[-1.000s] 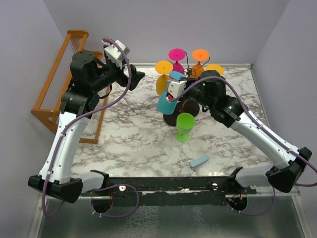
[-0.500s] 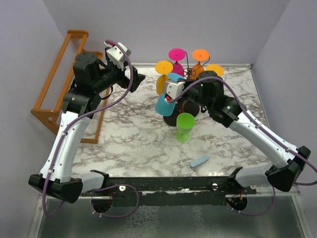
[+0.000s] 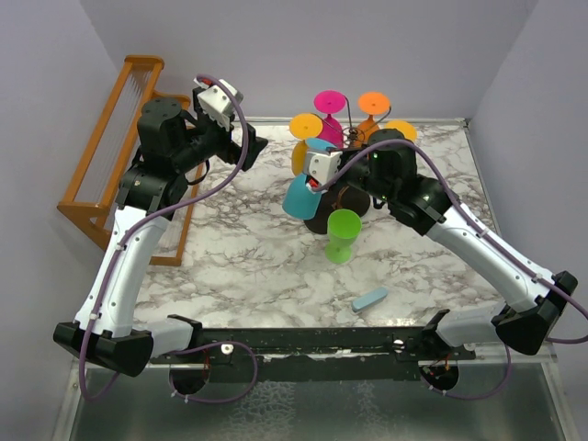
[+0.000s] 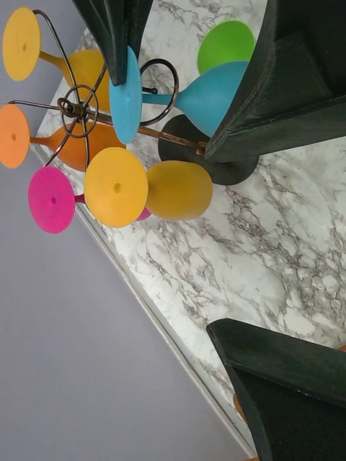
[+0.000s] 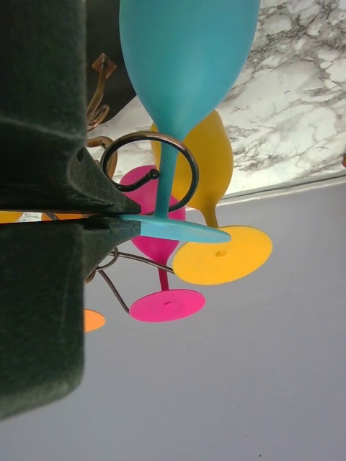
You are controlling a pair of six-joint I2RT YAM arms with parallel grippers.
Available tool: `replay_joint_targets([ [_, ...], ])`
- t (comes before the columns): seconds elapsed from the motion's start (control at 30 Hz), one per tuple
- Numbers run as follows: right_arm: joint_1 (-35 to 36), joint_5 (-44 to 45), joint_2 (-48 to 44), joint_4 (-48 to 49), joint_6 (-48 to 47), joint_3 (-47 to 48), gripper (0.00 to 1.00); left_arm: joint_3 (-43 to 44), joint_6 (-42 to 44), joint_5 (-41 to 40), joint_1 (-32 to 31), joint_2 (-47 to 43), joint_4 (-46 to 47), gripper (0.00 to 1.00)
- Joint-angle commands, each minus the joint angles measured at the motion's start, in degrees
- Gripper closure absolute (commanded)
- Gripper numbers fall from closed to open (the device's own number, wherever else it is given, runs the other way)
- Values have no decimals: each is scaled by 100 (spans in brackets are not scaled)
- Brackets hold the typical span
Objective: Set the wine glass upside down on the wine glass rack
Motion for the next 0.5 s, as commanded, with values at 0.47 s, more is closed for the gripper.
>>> replay_joint_targets([
  [0.47, 70, -247, -170, -269, 34, 205, 99, -84, 65, -220, 36, -89, 98, 6],
])
